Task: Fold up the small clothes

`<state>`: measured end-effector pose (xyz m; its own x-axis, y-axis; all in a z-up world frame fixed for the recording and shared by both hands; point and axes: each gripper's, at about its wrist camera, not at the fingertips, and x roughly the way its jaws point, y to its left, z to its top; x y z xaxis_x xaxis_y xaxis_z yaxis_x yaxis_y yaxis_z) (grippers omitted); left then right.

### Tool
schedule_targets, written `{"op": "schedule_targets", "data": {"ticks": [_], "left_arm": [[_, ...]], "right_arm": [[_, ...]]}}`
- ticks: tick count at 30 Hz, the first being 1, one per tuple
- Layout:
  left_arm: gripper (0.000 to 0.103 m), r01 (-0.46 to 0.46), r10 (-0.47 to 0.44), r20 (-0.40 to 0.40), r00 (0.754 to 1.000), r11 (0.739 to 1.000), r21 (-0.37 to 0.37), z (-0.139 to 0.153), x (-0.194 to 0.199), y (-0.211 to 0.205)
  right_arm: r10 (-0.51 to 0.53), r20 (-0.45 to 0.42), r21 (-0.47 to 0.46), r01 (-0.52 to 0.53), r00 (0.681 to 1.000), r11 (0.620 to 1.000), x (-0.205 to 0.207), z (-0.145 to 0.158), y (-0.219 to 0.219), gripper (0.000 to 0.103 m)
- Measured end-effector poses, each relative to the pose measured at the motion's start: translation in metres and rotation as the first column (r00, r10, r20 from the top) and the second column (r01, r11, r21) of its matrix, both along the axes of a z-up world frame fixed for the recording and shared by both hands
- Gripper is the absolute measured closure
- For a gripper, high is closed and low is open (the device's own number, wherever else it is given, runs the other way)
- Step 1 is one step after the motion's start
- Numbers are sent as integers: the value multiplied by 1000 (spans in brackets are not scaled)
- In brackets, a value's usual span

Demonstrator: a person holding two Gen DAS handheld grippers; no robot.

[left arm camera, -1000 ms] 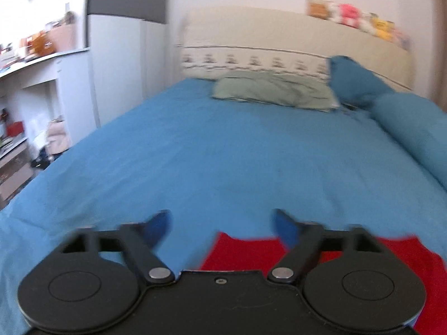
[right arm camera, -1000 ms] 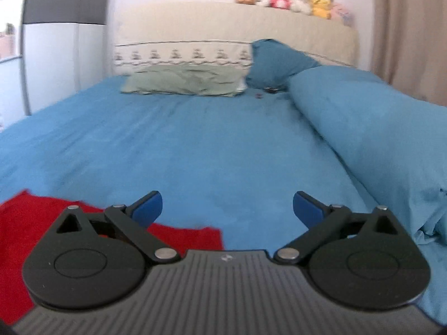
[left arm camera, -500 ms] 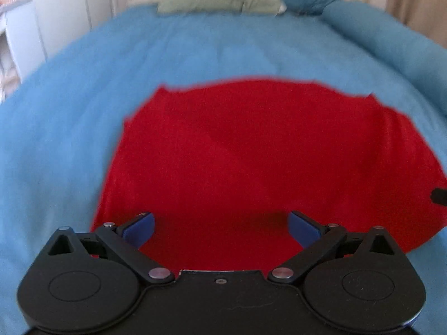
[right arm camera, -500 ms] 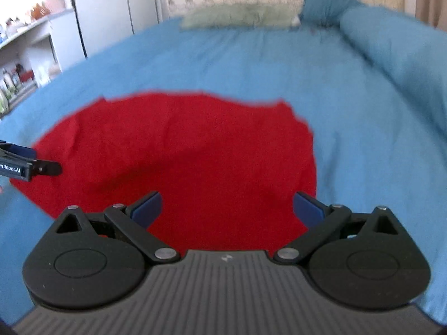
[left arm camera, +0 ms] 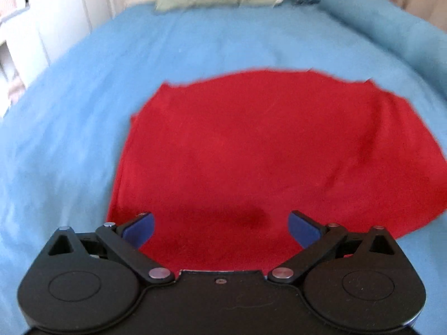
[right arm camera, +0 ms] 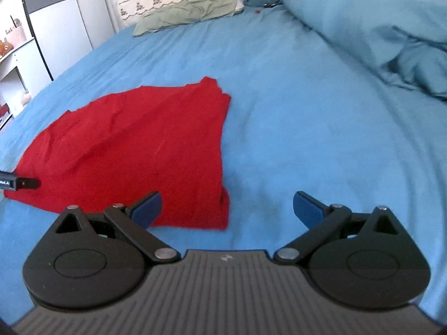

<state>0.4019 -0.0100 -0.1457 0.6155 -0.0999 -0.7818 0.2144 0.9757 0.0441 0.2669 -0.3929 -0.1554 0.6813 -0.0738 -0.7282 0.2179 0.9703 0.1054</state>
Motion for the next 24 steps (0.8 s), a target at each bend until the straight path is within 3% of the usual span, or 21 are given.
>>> {"op": "schedule_targets", "data": {"ticks": [3,8,11,14,19,24], "left_arm": [[0,44,-44,30,999,999,3,13,-12,-19],[0,123,-123,-5,992,992,-11,21,-22,-54],[0,138,-138,-11,990,990,-21,23,-27,-64],[0,130,-131,-11,991,990,-46,22,-22,-66],[0,71,-74,-38,997,994,-80,7,10,-65],[0,17,-23,-66,998,995,-95,-11,36,-70]], "right_arm": [[9,-6,2,-9,1000,1000,-16,6,21,0],[-104,49,133,97,993,986,-25,-16,35,0],[-201,79,252,176,976,952,-20,-34,33,1],[-273,86,302,236,958,924,-9,-47,30,7],[-328,112,280,286,938,916,13,-54,32,8],[-334,115,215,305,936,928,37,-56,34,20]]}}
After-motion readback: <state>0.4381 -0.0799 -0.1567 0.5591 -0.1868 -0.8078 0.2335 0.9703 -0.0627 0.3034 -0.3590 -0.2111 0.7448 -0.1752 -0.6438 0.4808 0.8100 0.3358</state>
